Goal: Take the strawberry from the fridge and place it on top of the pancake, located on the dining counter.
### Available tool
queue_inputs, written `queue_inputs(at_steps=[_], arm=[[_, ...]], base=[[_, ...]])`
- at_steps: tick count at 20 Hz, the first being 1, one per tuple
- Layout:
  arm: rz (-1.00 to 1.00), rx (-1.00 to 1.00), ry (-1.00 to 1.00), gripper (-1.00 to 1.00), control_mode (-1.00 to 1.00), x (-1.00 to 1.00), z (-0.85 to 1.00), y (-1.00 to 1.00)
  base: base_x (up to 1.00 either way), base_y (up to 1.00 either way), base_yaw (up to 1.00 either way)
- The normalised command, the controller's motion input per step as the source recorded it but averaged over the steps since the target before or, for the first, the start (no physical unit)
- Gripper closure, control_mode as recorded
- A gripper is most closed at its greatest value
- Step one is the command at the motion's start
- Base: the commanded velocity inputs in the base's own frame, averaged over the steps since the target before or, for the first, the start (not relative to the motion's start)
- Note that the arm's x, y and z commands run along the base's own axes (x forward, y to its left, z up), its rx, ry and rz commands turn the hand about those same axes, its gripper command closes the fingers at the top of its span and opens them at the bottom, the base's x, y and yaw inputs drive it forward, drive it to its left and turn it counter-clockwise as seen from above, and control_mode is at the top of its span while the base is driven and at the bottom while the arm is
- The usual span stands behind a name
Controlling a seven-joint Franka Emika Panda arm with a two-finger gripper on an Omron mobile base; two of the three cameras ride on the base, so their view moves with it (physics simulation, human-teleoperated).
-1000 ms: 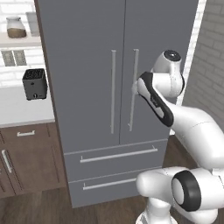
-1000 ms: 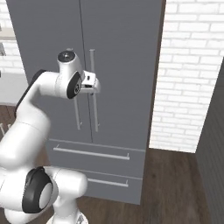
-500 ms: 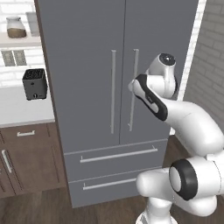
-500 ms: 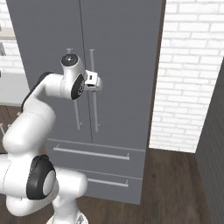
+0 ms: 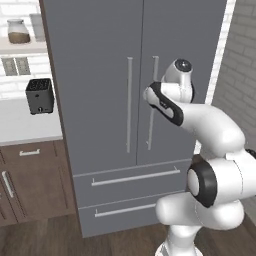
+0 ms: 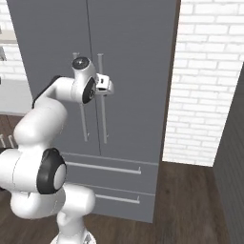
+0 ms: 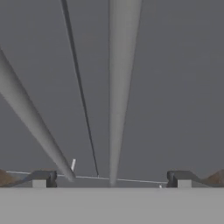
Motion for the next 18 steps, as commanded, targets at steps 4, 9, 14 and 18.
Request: queue_inputs(at_steps=[4,9,14,18], arm=[[-0.01,0.0,-0.01,-1.0,-1.0,0.34,-0.02,0.0],[-0.02,0.0,-0.06,-1.0,-1.0,0.31,-0.15,0.0],[-0.03,0.0,-0.18,-1.0,-1.0,0.25,-0.37,0.0],[-0.04,0.0,-0.06,-1.0,-1.0,0.38,-0.16,0.0]], base=[[0.0,0.0,0.0],[0.0,0.0,0.0],[0.0,0.0,0.0],[0.0,0.0,0.0]])
